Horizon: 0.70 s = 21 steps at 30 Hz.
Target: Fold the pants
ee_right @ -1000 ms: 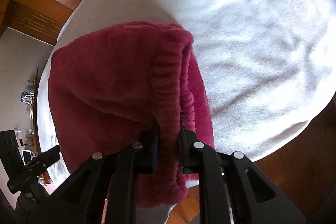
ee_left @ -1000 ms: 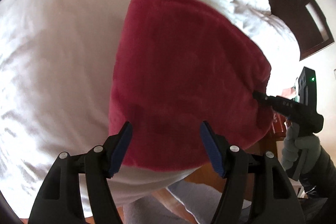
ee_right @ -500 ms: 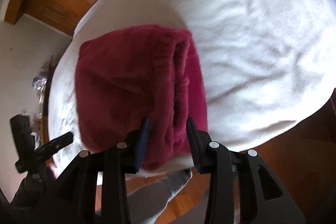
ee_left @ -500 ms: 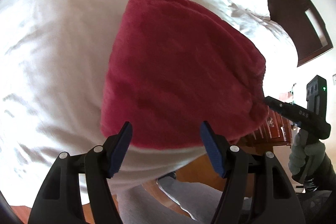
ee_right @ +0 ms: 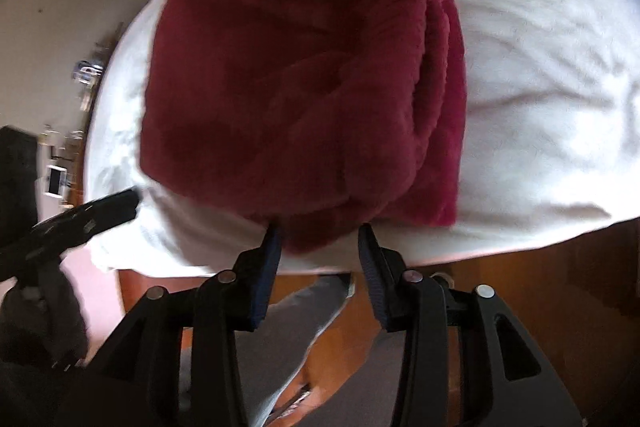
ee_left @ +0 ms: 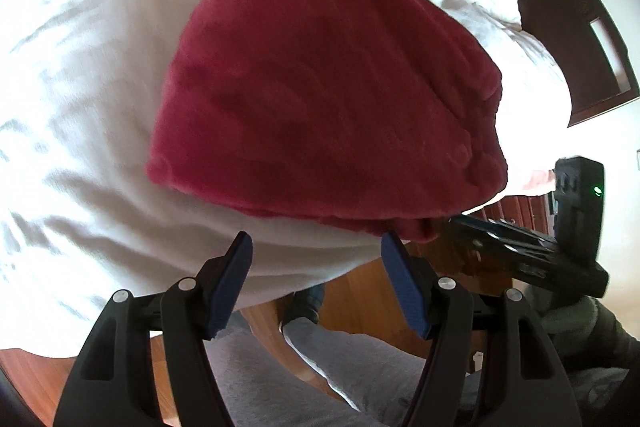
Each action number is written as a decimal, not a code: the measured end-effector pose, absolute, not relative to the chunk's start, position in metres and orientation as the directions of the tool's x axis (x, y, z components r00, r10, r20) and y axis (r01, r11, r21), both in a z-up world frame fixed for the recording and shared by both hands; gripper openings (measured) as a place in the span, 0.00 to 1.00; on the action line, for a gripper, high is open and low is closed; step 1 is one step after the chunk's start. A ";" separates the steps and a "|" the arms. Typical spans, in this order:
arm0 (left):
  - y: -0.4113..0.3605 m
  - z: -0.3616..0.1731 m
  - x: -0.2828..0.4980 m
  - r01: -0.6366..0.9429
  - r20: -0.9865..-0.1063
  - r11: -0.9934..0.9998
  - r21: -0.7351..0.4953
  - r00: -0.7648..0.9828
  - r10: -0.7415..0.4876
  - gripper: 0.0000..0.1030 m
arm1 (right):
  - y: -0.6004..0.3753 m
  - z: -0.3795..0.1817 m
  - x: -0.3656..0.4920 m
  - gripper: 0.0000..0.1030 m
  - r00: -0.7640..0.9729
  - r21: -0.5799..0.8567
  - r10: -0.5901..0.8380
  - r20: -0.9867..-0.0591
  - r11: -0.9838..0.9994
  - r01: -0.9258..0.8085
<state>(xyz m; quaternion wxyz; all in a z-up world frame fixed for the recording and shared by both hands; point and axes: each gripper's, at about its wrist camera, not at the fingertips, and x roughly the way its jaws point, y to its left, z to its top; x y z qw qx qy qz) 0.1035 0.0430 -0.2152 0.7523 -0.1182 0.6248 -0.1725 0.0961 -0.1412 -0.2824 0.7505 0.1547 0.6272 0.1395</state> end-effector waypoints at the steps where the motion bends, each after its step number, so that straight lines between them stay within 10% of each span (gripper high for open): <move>1: 0.040 -0.216 0.102 0.113 -0.900 0.913 -0.392 0.157 -0.406 0.65 | -0.143 -0.282 0.100 0.05 0.187 0.405 0.399 -0.898 0.914 -0.004; 21: 0.015 -0.230 0.091 0.151 -0.904 0.905 -0.397 0.108 -0.414 0.65 | -0.259 -0.271 0.094 0.15 0.318 0.588 0.515 -0.796 0.781 0.209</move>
